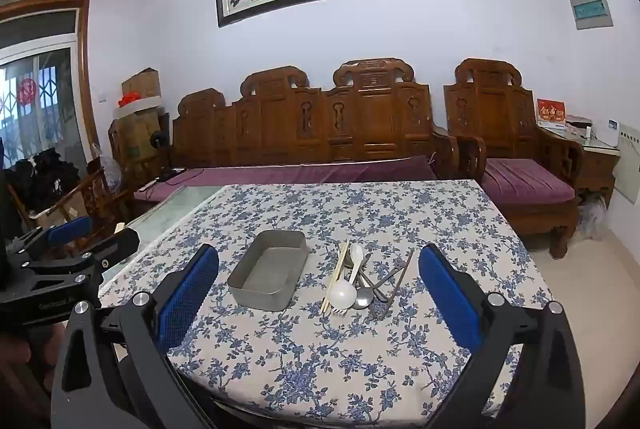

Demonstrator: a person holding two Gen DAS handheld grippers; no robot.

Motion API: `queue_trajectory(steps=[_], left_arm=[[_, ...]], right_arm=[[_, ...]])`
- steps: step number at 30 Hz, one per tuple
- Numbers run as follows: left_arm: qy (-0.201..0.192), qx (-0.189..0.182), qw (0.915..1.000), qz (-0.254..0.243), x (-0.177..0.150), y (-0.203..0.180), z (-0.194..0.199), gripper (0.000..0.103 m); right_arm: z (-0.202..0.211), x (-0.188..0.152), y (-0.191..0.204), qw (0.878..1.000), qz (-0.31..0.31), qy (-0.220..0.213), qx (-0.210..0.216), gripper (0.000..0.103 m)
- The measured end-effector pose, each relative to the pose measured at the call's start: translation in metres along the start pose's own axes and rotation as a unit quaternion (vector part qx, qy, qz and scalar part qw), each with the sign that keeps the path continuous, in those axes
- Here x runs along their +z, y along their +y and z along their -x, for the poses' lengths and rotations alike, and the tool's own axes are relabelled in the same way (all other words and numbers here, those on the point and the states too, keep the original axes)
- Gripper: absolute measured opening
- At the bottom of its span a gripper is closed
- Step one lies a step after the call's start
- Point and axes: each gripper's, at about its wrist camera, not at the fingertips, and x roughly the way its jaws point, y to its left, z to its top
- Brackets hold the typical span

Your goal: Organize utensils

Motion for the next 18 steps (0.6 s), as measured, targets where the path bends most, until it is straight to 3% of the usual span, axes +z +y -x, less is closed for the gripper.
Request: queue_trajectory(steps=[18], left_arm=[[-0.012,-0.005,0.9999,0.011,0.005,0.0011,0.0074,0.097]], right_arm=[[0.0012,0.0004,-0.0013,1.0,0.0,-0.002,-0.001,0.101]])
